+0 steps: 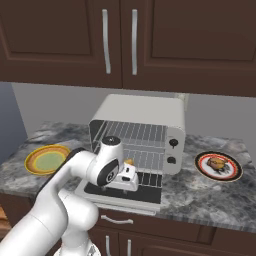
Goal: Open the toaster oven door. Place the hotdog bun on the bottom rack in the toaster oven and place the chicken drumstick on the top rack.
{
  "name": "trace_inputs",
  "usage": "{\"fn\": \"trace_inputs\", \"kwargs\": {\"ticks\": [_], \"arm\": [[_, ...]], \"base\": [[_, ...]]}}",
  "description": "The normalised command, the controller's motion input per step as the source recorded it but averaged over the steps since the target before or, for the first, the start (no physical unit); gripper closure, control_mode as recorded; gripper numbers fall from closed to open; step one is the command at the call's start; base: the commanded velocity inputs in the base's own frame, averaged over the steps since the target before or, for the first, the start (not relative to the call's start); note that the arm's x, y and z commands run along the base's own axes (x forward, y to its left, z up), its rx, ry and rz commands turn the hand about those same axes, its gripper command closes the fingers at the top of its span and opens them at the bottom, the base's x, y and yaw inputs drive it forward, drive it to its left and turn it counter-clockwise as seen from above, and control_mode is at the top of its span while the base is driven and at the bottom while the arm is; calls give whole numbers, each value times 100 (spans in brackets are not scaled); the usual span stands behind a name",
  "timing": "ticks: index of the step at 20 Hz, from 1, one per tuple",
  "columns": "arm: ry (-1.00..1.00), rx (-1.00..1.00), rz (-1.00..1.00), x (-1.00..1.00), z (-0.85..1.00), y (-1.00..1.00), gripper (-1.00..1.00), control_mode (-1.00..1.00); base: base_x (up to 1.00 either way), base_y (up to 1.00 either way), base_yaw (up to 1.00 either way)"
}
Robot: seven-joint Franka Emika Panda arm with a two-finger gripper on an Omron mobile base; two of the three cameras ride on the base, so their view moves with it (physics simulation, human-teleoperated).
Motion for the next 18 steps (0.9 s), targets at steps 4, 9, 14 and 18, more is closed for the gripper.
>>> {"fn": "trace_inputs", "kwargs": {"ticks": [4,9,14,18], "arm": [[-3,0,0,14,-12,0,-100,-100],[-5,0,0,23,-4,0,-100,-100],[-2,0,0,28,-5,0,-100,-100],[-2,0,0,31,-3,0,-100,-100]], "base": [[0,0,0],[0,0,0],[0,0,0],[0,0,0]]}}
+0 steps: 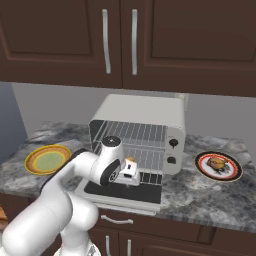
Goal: Open the toaster oven door. Place the hotdog bun on the bottom rack in the toaster oven and place the chicken drumstick on the top rack.
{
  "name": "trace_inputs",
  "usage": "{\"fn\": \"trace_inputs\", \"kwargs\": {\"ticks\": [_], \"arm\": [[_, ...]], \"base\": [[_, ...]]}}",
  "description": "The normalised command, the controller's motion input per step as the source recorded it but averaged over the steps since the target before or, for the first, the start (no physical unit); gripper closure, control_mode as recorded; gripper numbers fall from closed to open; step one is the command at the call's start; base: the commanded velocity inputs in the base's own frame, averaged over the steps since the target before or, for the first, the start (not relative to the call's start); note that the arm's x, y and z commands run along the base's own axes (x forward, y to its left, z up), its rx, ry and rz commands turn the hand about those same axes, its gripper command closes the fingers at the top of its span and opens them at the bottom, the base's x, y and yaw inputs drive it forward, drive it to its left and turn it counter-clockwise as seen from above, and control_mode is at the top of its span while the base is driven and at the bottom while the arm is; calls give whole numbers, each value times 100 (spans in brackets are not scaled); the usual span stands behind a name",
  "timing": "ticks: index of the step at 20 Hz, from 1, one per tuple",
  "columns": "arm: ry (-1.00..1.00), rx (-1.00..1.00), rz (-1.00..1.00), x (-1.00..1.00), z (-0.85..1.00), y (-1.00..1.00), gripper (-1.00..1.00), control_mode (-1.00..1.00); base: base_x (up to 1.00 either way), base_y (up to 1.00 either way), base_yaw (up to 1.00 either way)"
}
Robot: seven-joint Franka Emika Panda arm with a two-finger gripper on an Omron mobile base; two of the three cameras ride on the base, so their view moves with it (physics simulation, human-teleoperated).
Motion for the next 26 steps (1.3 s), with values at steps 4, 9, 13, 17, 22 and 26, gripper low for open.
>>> {"fn": "trace_inputs", "kwargs": {"ticks": [4,9,13,17,22,26], "arm": [[0,0,0,32,0,0,-100,-100],[-8,3,0,26,4,0,-100,-100],[-8,4,0,26,6,0,-100,-100],[-6,1,0,25,5,0,-100,-100],[-5,0,0,28,3,6,-100,-100],[-5,0,0,29,2,2,-100,-100]], "base": [[0,0,0],[0,0,0],[0,0,0],[0,0,0],[0,0,0],[0,0,0]]}}
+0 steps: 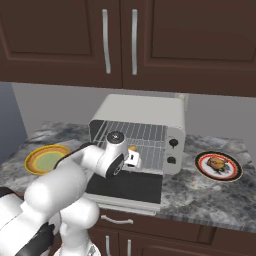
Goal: Open the toaster oven door. Place the hotdog bun on the bottom rack in the toaster oven and place the chicken drumstick on the top rack.
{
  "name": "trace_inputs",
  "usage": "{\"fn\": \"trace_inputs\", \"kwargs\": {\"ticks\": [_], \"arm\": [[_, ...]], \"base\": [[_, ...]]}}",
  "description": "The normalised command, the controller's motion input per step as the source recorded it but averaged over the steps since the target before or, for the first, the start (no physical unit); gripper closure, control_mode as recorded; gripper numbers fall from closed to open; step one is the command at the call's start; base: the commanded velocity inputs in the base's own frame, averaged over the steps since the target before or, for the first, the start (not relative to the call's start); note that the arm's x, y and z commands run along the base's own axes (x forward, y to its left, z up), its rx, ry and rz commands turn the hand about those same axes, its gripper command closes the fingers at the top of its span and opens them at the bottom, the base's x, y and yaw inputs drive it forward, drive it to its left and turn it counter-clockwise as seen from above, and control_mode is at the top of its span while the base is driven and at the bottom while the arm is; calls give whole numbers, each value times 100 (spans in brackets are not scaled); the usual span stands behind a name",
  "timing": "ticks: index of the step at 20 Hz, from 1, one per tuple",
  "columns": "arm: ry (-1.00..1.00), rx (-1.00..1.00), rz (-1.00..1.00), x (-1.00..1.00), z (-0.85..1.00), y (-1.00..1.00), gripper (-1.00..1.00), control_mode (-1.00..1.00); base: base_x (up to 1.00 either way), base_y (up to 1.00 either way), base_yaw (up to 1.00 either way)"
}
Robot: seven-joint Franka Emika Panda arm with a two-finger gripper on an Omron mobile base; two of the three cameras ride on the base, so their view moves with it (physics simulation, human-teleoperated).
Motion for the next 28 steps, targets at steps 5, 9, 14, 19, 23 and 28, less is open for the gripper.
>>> {"fn": "trace_inputs", "kwargs": {"ticks": [5,9,14,19,23,28], "arm": [[-4,0,0,27,5,0,-100,-100],[-3,0,0,26,9,0,-100,-100],[-1,0,0,20,3,0,-100,-100],[-5,0,0,13,10,-1,-100,-100],[-3,0,0,1,3,-4,-100,-100],[-3,0,0,0,0,-1,-100,-100]], "base": [[0,0,0],[0,0,0],[0,0,0],[0,0,0],[0,0,0],[0,0,0]]}}
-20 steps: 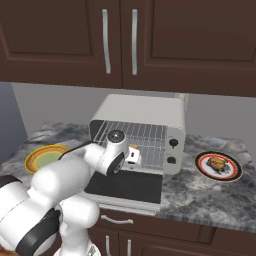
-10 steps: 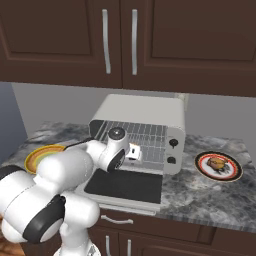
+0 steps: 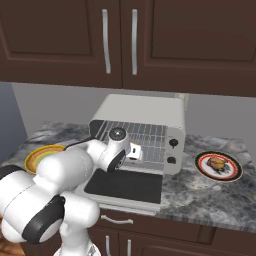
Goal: Open the toaster oven door. Place the hotdog bun on the bottom rack in the toaster oven and place the chicken drumstick on the top rack.
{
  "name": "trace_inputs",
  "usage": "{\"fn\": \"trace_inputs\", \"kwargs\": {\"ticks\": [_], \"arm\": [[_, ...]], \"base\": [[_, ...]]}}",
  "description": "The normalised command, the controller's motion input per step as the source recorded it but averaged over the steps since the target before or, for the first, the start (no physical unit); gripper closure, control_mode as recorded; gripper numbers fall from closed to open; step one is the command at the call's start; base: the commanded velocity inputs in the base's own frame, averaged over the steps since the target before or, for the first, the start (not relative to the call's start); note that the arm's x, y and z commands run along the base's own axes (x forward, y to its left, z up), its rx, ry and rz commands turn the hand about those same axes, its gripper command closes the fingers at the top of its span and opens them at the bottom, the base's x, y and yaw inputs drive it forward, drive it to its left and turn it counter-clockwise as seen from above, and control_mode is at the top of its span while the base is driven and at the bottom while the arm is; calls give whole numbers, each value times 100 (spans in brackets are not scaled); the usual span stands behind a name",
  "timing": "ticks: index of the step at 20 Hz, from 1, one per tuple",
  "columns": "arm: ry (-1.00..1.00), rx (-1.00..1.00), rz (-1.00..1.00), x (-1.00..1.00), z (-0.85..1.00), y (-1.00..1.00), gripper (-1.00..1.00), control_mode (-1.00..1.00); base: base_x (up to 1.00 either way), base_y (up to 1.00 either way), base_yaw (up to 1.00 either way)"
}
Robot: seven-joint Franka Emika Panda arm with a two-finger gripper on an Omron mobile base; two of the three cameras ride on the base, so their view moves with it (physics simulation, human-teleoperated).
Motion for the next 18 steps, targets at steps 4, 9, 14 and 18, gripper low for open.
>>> {"fn": "trace_inputs", "kwargs": {"ticks": [4,9,14,18], "arm": [[-1,0,0,-17,6,-1,-100,-100],[-6,0,0,-42,27,-10,-100,-100],[-16,0,11,-52,38,-22,-100,-100],[-23,0,29,-47,31,-23,-100,-100]], "base": [[0,0,0],[0,0,0],[0,0,0],[0,0,0]]}}
